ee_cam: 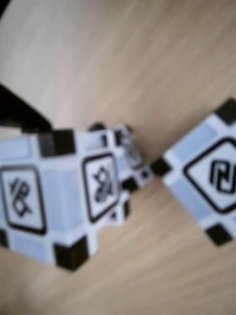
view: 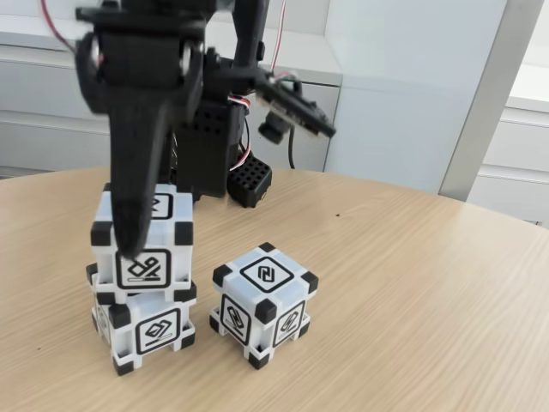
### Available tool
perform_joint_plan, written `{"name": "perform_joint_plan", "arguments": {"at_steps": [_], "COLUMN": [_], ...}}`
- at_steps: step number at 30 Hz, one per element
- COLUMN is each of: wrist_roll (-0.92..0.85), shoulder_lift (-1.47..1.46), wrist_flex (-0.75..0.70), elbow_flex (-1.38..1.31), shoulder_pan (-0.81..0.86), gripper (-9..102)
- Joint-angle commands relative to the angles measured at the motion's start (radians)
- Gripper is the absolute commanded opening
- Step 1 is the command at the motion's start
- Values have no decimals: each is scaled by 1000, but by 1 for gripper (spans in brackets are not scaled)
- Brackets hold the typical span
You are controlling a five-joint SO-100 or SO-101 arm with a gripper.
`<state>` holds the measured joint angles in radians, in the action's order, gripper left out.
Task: Stack cubes from left to right.
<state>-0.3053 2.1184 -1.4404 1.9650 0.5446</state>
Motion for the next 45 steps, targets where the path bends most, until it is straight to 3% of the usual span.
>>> {"name": "perform_joint_plan", "arguments": {"at_steps": [1,8,17,30,45], "wrist_roll": [14,-12,0,-101,-305], "shoulder_lift": [63,110,137,201,31], "wrist_flex": [-9,-8,-8,-8,-8], "elbow_flex": [-18,-23,-18,-3,130], "shoulder_pan": [-5,-28,-334,-520,-514], "gripper": [38,40,44,46,46]}}
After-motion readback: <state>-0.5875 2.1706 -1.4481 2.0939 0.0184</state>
